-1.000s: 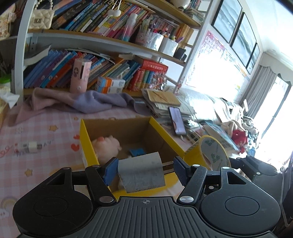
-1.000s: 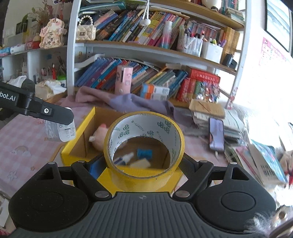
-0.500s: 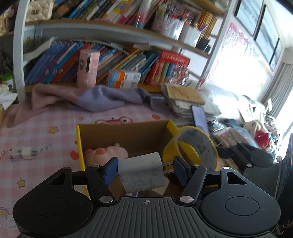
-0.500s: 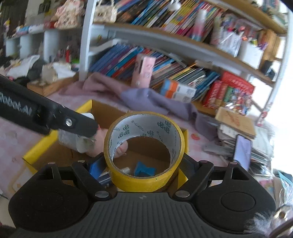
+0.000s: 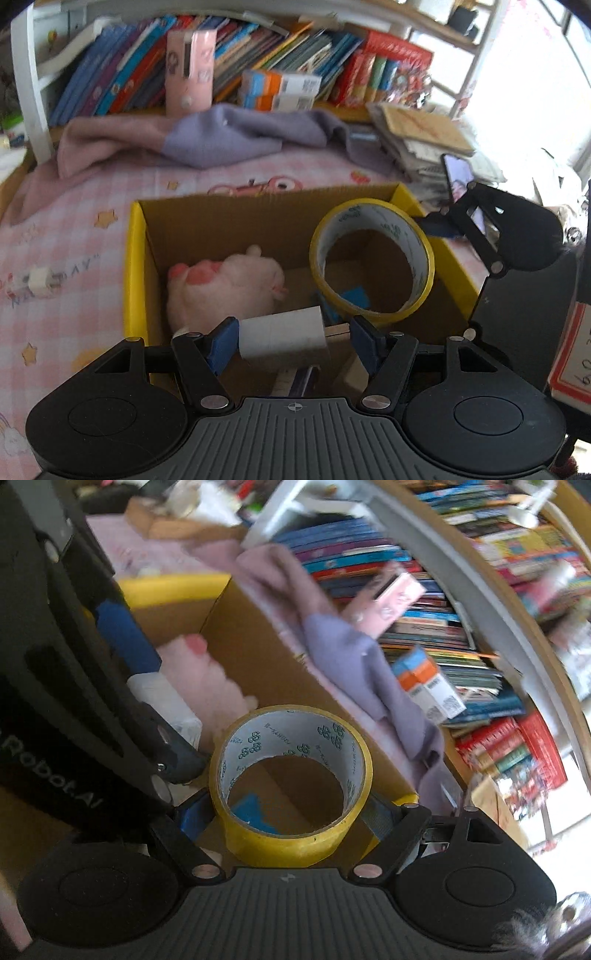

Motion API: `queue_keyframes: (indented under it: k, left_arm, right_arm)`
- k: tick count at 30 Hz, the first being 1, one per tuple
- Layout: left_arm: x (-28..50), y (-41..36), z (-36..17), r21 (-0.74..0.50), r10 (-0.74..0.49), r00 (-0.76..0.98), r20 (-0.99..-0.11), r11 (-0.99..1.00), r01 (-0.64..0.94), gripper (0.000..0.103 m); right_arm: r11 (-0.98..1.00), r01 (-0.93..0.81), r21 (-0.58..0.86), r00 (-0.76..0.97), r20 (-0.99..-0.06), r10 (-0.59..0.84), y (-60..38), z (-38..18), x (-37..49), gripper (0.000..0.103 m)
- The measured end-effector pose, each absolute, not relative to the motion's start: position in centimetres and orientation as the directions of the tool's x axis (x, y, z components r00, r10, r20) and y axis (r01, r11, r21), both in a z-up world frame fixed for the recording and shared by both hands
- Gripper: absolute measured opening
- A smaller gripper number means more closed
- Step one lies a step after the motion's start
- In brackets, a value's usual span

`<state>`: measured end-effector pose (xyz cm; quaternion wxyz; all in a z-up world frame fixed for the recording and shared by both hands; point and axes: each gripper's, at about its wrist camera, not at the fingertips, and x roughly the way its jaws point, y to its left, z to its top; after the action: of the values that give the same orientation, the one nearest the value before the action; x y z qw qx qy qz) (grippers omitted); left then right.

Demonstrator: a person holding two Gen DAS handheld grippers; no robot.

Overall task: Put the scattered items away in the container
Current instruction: 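Lower the white block and tape into the box and open both tools, then withdraw both tools from the yellow box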

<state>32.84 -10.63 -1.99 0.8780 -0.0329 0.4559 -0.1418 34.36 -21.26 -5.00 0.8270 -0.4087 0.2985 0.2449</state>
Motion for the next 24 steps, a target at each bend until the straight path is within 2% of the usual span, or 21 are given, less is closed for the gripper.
queue_keyframes:
  k: [7,11,14,16,24]
  left_arm:
    - [33.5,-11.0,-2.8,-0.198,-0.271,0.52,-0.81,0.961,0.192,0.067]
    - [33.4,-11.3,-2.7,-0.175,-0.255,0.526,-0.812,0.965,0.197,0.07]
    - [33.1,-11.5,-2.1,-0.161,-0.251,0.539,-0.804,0.965,0.208,0.076]
    - [32.6,-11.5,-1.6,-0.138,-0.238,0.562,-0.793,0.967,0.215,0.09]
    - [30.3,-10.4,0.7,-0.148,-0.258,0.626,-0.735,0.963,0.224,0.094]
  right_arm:
    - [0.512,-0.691,-0.509,0.667,-0.723,0.182,-21.4,-5.8,35.0,0.083]
    - [0.513,-0.693,-0.506,0.67,-0.715,0.199,-21.3,-5.6,34.9,0.086]
    - [0.532,-0.676,-0.51,0.686,-0.698,0.203,-21.5,-5.3,34.7,0.09]
    - [0.555,-0.66,-0.507,0.697,-0.688,0.2,-21.7,-5.0,34.6,0.09]
    - [0.634,-0.577,-0.514,0.761,-0.621,0.189,-22.4,-3.5,32.5,0.09]
